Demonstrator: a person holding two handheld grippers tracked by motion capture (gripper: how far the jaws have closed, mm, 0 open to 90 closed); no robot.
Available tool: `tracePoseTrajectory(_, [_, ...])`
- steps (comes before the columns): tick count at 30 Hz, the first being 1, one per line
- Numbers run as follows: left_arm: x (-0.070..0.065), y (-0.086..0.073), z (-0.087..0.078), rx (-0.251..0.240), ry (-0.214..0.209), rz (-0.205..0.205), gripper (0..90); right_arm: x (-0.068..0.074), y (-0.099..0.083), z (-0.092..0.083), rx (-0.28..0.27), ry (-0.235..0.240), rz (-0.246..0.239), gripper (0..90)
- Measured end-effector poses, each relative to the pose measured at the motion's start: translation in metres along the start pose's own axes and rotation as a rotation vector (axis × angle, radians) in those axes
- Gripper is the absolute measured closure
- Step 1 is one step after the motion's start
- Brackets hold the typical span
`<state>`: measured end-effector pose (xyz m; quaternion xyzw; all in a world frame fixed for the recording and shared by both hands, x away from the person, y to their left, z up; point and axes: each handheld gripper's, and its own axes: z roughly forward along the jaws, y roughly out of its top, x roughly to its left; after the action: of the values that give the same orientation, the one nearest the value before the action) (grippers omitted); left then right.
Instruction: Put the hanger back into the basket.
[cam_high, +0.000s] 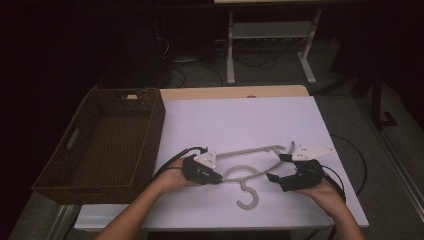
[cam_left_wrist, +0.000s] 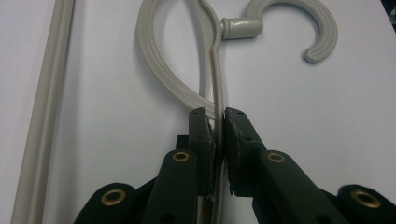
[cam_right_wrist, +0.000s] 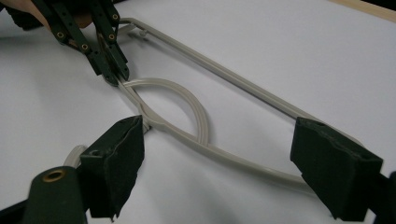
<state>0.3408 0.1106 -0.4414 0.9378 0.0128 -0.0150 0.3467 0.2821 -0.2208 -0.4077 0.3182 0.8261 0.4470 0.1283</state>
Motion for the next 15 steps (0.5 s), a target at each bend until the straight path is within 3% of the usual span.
tracePoseTrajectory(6, [-0.004,0.005,0.0,0.004,0.013,-0.019,82.4,-0.001,0.0,-0.003,-0.02,-0.008,0.005,17.1])
tracePoseTrajectory(15, [-0.003,0.01,-0.017,-0.052,0.056,-0.063,82.3,-0.004,0.002,-0.01,-0.06,-0.032,0.016,17.2])
